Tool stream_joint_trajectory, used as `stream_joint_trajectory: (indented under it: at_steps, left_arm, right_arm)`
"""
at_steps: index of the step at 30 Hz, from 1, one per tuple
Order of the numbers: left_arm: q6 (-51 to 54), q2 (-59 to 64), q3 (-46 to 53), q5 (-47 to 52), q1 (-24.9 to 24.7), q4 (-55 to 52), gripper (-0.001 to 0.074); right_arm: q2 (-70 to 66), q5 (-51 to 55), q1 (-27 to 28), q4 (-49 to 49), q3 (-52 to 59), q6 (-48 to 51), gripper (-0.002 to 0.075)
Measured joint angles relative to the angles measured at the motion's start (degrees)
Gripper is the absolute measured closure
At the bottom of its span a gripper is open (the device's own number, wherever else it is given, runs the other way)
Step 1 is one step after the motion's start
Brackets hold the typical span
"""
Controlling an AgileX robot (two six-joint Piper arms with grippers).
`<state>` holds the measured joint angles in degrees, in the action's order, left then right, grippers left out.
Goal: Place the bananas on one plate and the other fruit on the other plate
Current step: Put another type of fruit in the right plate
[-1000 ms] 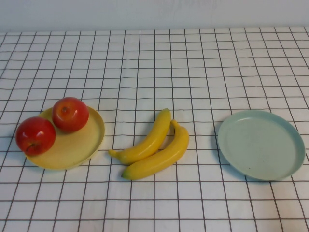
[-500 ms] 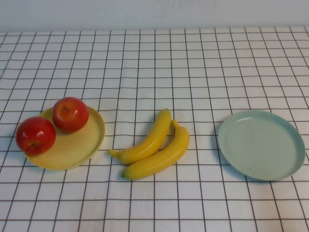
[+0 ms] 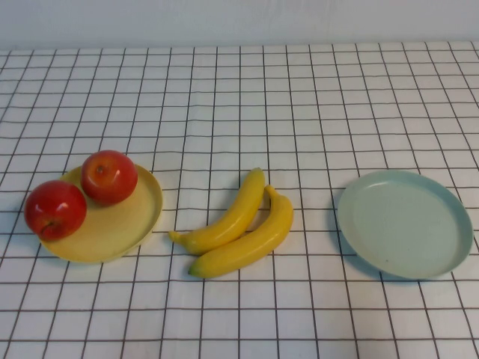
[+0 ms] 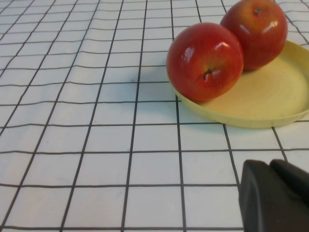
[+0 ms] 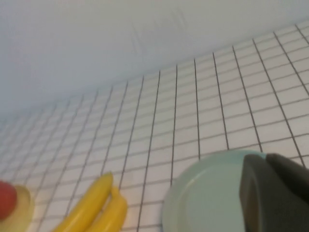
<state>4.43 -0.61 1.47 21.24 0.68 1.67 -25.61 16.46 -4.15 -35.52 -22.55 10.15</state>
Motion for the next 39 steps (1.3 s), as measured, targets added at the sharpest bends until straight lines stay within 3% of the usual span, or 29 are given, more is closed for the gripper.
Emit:
stream_joint_trajectory:
  at_steps: [7,14,18,22,27,36,39]
  left_arm:
    - [0.0,0.0,0.0,0.0,0.0,0.0,0.0738]
    - [0.0,0.0,0.0,0.0,0.0,0.0,0.0738]
    - [0.0,0.0,0.0,0.0,0.0,0.0,0.0738]
    - [0.0,0.0,0.0,0.0,0.0,0.0,0.0738]
    - [0.0,0.0,0.0,0.0,0.0,0.0,0.0738]
    - [-0.1,0.0,0.0,0.0,0.0,0.0,0.0738]
    - [-0.1,0.0,0.0,0.0,0.0,0.0,0.0738]
  right_arm:
    - [-29.8,20.6,-3.4,6.7,-19.9,3.2,0.0743]
    - [-60.2,42.6,-14.8,11.6,-41.2,4.4,0.0743]
    - [-75.3,51.4,-22.0,17.9,-59.2,2.6,0.0743]
    - [-86.4,52.5,-27.4,23.1,-74.5,1.9,0.0743]
    - [-94.5,53.0,-30.9,23.5,-85.4,-1.3,0.0743]
    - [-98.2,53.6,-31.7,29.5,-87.5,-10.1,0.0739]
    - [-98.2,53.6,-31.7,32.5,-87.5,-14.2,0.0686]
